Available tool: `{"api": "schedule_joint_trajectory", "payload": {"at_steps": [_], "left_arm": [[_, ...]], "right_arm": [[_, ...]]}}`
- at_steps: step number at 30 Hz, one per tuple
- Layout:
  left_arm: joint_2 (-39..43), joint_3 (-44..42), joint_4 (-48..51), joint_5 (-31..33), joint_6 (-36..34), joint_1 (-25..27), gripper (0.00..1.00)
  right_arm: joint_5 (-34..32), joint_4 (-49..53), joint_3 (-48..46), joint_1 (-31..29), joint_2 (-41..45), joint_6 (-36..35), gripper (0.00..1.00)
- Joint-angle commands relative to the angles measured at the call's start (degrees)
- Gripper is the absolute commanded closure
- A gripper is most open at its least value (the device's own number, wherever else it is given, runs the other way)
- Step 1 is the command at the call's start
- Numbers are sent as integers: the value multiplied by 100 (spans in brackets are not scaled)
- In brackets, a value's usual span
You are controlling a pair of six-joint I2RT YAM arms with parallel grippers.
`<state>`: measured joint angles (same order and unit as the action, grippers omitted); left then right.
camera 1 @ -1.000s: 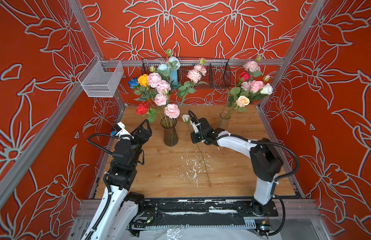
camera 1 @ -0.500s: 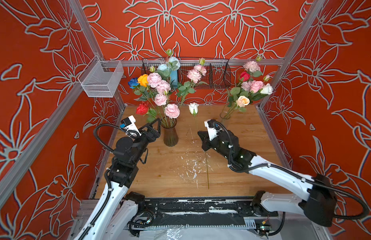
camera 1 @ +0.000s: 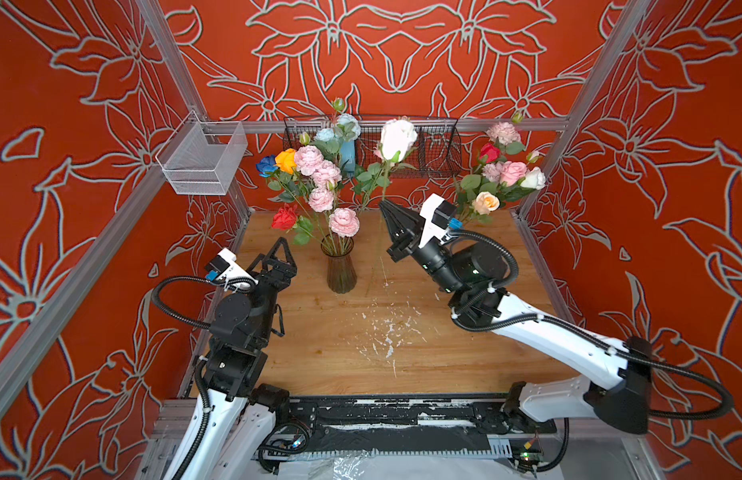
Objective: Arrange the flowers into the vase
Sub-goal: 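Lift the white rose high above the brown vase with the right gripper, then lower the white rose into the brown vase and open the right gripper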
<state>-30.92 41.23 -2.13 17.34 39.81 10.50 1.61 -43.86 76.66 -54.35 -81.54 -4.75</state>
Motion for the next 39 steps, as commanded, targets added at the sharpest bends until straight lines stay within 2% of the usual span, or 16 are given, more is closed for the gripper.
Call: {"api": "schedule_joint_trajectory", "payload": {"at_steps": [1,10,15,20,29,30,32,34,37,39], "left_arm": [[77,-63,2,380,-35,-113,8],[64,-72,-24,275,13,-249,8],[91,-74,-42,213,52,-362,8],[92,-76,-42,170,101,-445,8],[33,-80,-51,59,150,-470,8],[31,-80,-50,50,150,-478,8],[32,-80,-59,33,150,-484,8],[7,-80,-68,-5,167,-483,8],[-50,-80,-68,-95,206,-493,8],[-74,-71,-59,-132,237,-499,8]], "right_arm": [[369,-277,818,-80,-739,-782,100],[321,238,2831,-77,-2293,-1764,100],[282,499,3478,7,-2803,-1723,100],[218,536,3512,103,-3115,-1630,100],[19,421,2550,178,-3177,-1136,100],[-58,409,2404,171,-3145,-1079,98],[-254,317,2152,165,-3073,-969,80],[-449,452,1925,168,-2977,-889,69],[-590,405,1534,157,-2802,-812,57],[-700,478,1396,149,-2683,-814,56]]}}
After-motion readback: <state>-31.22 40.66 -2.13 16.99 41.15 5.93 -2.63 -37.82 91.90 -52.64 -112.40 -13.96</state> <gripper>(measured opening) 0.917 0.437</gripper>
